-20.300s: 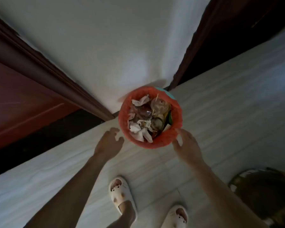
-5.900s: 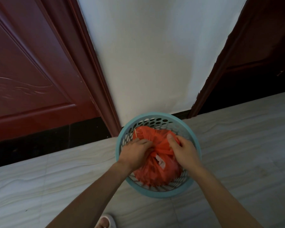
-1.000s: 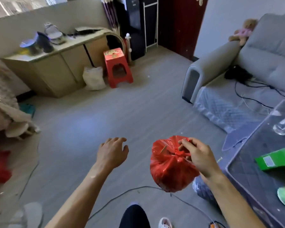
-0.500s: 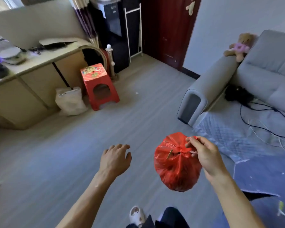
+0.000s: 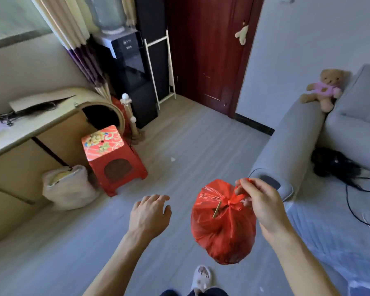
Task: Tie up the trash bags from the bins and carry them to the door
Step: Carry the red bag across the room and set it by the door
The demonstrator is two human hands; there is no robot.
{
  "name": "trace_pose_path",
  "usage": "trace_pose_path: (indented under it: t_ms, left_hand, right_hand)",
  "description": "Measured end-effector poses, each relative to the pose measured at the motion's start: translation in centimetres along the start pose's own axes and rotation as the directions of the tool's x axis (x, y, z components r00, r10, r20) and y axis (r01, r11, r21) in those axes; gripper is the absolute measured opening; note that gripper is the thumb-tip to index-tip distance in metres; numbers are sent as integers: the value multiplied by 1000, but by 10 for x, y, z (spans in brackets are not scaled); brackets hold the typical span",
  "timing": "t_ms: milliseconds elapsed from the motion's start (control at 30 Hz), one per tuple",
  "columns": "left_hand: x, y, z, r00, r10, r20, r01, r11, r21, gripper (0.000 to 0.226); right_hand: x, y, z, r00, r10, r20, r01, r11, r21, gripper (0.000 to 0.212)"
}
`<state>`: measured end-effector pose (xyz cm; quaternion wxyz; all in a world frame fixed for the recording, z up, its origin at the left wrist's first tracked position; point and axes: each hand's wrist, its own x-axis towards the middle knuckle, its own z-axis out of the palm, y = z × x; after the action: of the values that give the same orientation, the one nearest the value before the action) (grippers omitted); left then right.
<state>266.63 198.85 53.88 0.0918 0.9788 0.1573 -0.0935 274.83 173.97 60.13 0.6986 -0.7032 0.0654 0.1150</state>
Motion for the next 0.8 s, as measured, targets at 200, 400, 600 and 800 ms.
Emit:
trace_pose_path:
  t_ms: [200,400,600,800]
  left_hand:
    - [157,8,-35,998,38,49,-39,999,15,41]
    - [331,19,-55,984,156,82,-159,987,28,41]
    - [493,36,-106,942,304,142,-313,949,47,41]
    - [631,85,-132,891,419,174,-438,895,84,41]
  right_hand:
    - [133,-41,39,999,22,-46,-23,999,-24,17]
    - [276,-75,70,982,2,-189,-3,1000,-7,17]
    - [396,-111,91,933,57,-356,-36,997,67,17]
    - [503,-129,90,878,125,-461,-79,990,117,17]
